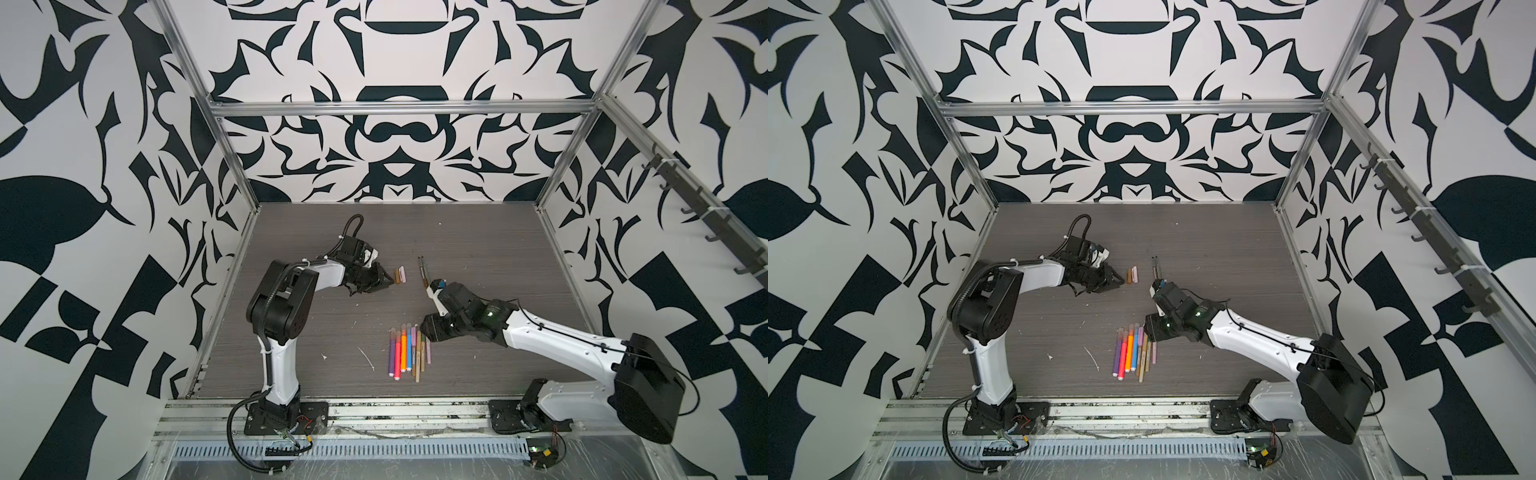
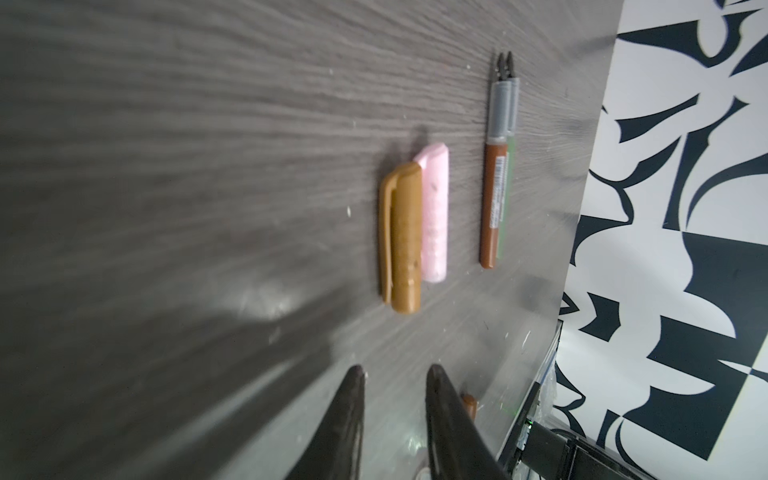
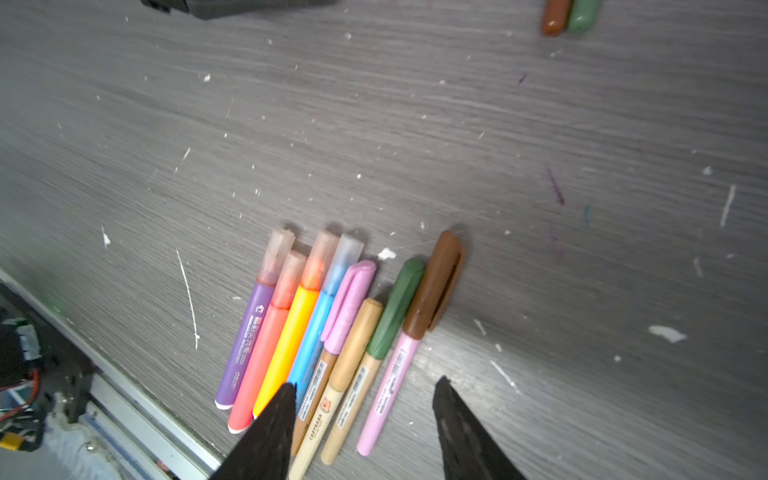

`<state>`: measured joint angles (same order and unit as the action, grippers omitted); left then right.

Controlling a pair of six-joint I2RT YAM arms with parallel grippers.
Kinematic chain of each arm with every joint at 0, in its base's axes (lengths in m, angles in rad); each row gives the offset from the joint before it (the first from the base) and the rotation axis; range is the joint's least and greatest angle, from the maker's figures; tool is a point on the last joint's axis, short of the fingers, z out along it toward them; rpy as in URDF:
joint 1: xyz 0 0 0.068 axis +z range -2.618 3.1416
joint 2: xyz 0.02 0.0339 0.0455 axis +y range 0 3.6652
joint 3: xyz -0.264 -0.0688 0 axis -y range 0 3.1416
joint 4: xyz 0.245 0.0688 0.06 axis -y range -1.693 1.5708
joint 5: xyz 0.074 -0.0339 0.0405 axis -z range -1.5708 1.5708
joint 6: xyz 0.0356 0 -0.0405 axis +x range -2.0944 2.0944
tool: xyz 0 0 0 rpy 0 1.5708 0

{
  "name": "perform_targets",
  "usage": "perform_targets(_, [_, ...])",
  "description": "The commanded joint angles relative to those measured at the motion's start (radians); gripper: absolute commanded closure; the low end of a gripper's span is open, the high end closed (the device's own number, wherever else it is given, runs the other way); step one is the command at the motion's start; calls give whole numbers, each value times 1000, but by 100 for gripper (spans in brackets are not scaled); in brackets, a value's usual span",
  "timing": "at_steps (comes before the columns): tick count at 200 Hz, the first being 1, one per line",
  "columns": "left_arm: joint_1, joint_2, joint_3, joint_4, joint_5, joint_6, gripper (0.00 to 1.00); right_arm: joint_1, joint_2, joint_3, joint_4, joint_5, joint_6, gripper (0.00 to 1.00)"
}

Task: Open the pen caps
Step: 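Move the right gripper over the pen row while the left gripper rises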

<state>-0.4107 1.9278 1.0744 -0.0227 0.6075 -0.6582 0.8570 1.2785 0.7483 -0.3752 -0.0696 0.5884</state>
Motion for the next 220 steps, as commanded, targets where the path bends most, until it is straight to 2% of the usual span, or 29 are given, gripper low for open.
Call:
perform_targets(1, [-2,-84,-76,63,-27,-15,73,68,3,-2,-22,126,66,44])
perform_targets(40, [-2,-219,-201,115,-95,-33,74,148,25,-24,-54,186,143,44])
perform_targets(53, [-1,-266,-225,120,-109,-37,68,165,32,-34,-54,191,161,45])
perform_targets(103, [-2,-416,-203,-81,-299,-14,20,189,57,-55,-47,205,202,45])
perform_targets(106, [-1,-428,-203,-91,-318,-16,7,189,58,-55,-48,206,203,45])
perform_targets(110, [-2,-445,-203,-103,-343,-22,2,191,58,-56,-49,207,204,46])
perform_targets(116, [-2,-471,-203,-117,-367,-30,2,192,59,-56,-48,209,207,46])
perform_targets(120, [-1,-489,-204,-121,-382,-33,6,192,59,-56,-49,210,208,45])
perform_targets(124, [-1,-507,-206,-125,-401,-32,14,194,58,-58,-50,211,210,46])
perform_targets(131, [-1,-543,-208,-133,-441,-32,35,194,59,-58,-50,213,210,46])
perform_targets(137, [-1,-574,-211,-140,-474,-32,45,193,58,-58,-50,214,211,46])
perform_targets(139, [-1,-586,-212,-141,-484,-33,37,194,59,-58,-49,215,211,46])
perform_targets(142, [0,-600,-213,-140,-493,-32,8,194,57,-58,-49,215,212,46])
perform_targets(145, [-1,-614,-215,-140,-496,-31,0,195,57,-58,-50,216,212,46])
perform_targets(180, [-1,-768,-185,-182,-566,10,1,195,61,-60,-50,218,212,46])
perform_targets(199, [2,-818,-176,-167,-559,39,1,197,69,-60,-49,220,215,46])
perform_targets(220, [3,-848,-152,-200,-562,-3,1,197,71,-61,-59,229,225,46])
